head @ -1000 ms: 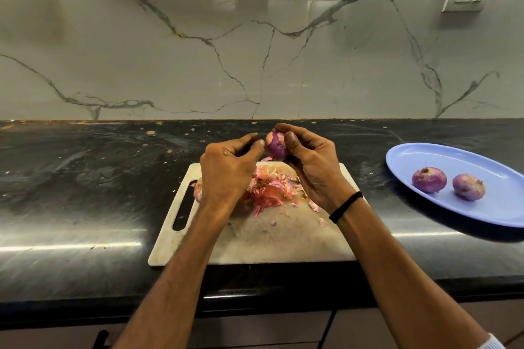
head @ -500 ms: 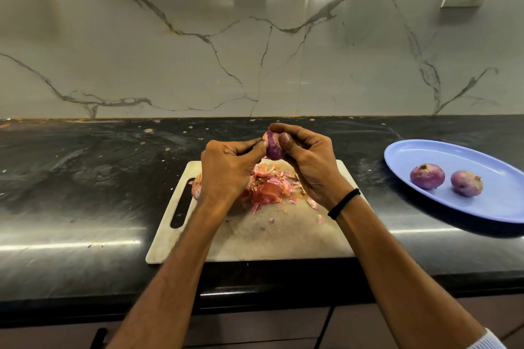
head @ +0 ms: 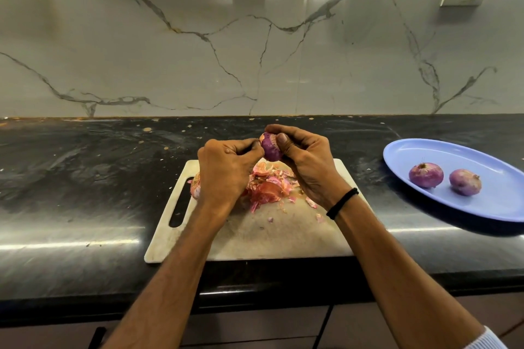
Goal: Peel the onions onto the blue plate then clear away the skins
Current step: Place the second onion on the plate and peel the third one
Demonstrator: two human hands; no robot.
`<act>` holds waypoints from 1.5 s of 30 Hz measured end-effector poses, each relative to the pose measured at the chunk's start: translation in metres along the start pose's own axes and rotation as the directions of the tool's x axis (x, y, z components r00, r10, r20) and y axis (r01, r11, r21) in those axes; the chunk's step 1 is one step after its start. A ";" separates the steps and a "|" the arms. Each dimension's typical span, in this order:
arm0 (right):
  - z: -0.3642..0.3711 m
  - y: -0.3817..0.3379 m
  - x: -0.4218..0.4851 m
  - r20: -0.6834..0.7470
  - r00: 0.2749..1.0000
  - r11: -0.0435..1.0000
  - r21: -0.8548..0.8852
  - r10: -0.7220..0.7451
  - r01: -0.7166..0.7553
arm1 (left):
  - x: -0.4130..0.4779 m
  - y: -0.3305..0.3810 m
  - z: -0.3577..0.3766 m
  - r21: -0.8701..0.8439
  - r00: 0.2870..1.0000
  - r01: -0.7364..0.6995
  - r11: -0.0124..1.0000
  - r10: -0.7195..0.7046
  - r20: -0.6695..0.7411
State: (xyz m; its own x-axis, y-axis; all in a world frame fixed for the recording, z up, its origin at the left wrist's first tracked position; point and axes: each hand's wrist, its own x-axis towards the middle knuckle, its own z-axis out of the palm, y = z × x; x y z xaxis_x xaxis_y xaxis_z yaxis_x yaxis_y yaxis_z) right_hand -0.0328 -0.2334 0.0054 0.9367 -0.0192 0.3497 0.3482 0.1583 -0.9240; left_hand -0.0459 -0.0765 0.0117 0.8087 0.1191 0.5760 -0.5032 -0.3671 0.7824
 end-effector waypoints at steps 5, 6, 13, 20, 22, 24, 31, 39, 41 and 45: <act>0.003 -0.001 0.000 -0.016 1.000 0.999 0.033 -0.005 0.005 | -0.002 0.002 0.002 0.031 0.997 -0.072 0.997 0.073 -0.036; 0.003 -0.001 0.000 -0.021 1.000 0.999 0.038 -0.008 0.008 | -0.003 0.004 0.002 0.012 0.997 -0.068 0.998 0.068 -0.038; 0.003 -0.003 -0.001 -0.034 0.999 0.999 0.049 -0.022 0.024 | -0.004 0.006 0.005 -0.034 0.997 -0.075 0.997 0.074 -0.020; 0.003 -0.002 -0.001 -0.042 0.999 0.998 0.052 -0.016 0.018 | -0.002 0.004 0.005 -0.023 0.998 -0.051 0.998 0.051 -0.023; 0.003 -0.003 -0.001 -0.030 1.000 0.998 0.064 -0.008 0.009 | -0.002 0.003 0.005 -0.026 0.999 -0.036 0.999 0.035 -0.021; 0.003 -0.003 -0.001 -0.014 1.000 0.997 0.073 -0.003 0.004 | -0.002 0.002 0.006 -0.029 0.999 -0.023 0.999 0.022 -0.023; 0.002 -0.005 -0.001 0.003 1.000 0.982 0.186 0.018 -0.018 | 0.004 -0.006 0.001 0.026 0.995 0.046 0.999 -0.043 -0.091; 0.001 -0.003 0.000 0.044 0.997 0.996 0.074 -0.060 0.056 | 0.003 -0.002 0.001 -0.210 0.987 0.139 0.968 -0.118 0.110; 0.001 0.000 0.001 0.035 0.997 0.998 -0.005 -0.069 0.069 | 0.005 -0.001 0.001 -0.259 0.982 0.174 0.950 -0.150 0.112; 0.006 0.001 0.006 0.034 0.999 0.999 0.010 0.030 -0.030 | 0.009 -0.003 -0.003 -0.253 0.984 0.178 0.951 -0.165 0.073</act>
State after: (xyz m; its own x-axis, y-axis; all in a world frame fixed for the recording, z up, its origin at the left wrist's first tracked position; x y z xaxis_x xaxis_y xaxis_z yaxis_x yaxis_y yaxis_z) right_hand -0.0272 -0.2270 0.0077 0.9449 0.0196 0.3268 0.3191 0.1689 -0.9326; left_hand -0.0380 -0.0715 0.0152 0.9008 0.1104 0.4201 -0.4112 -0.0946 0.9066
